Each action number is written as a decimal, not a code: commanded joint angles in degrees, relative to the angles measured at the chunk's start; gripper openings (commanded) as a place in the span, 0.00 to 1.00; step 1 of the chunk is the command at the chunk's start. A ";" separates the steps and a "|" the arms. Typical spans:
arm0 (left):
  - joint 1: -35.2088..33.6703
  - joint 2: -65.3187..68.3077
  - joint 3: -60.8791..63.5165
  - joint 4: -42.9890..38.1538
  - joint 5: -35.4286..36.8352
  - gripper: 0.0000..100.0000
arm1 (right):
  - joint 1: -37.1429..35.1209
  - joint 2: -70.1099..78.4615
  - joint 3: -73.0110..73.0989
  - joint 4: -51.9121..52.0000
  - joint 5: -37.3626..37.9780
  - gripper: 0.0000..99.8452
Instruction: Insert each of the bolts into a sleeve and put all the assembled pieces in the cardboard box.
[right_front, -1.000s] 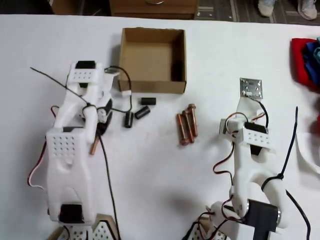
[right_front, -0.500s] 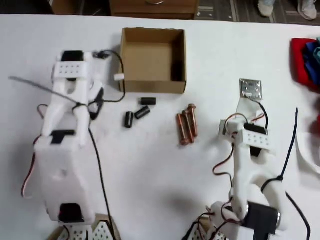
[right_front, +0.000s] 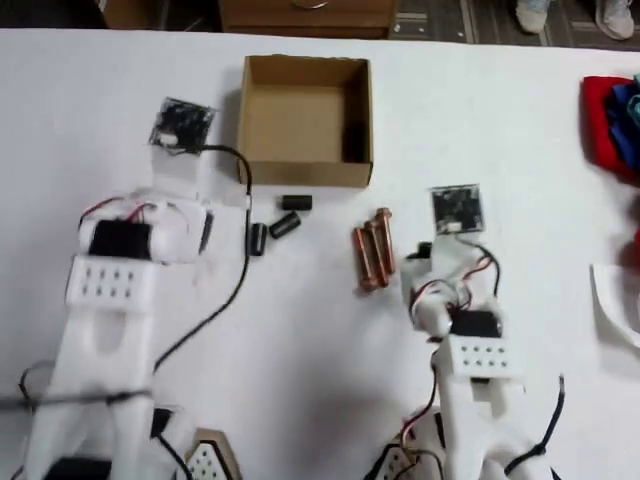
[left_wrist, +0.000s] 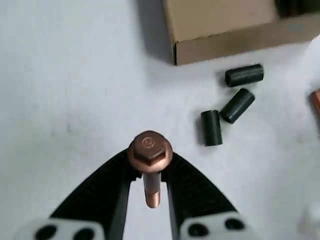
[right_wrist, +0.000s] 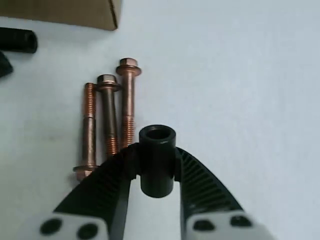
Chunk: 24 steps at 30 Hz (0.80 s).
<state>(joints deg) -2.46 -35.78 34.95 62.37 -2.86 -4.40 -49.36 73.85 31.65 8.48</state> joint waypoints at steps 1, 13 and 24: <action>3.96 -4.13 -0.75 -0.88 6.15 0.03 | -4.79 -3.65 0.62 -0.75 -0.35 0.02; 10.81 -4.04 -6.55 0.18 6.42 0.03 | -12.44 -12.53 1.76 5.41 0.00 0.02; 11.08 -4.13 -5.85 -5.10 6.86 0.03 | -17.36 -42.86 12.84 10.42 -0.44 0.02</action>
<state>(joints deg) 7.91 -37.71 31.69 60.70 3.47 -20.75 -83.91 83.69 44.04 8.48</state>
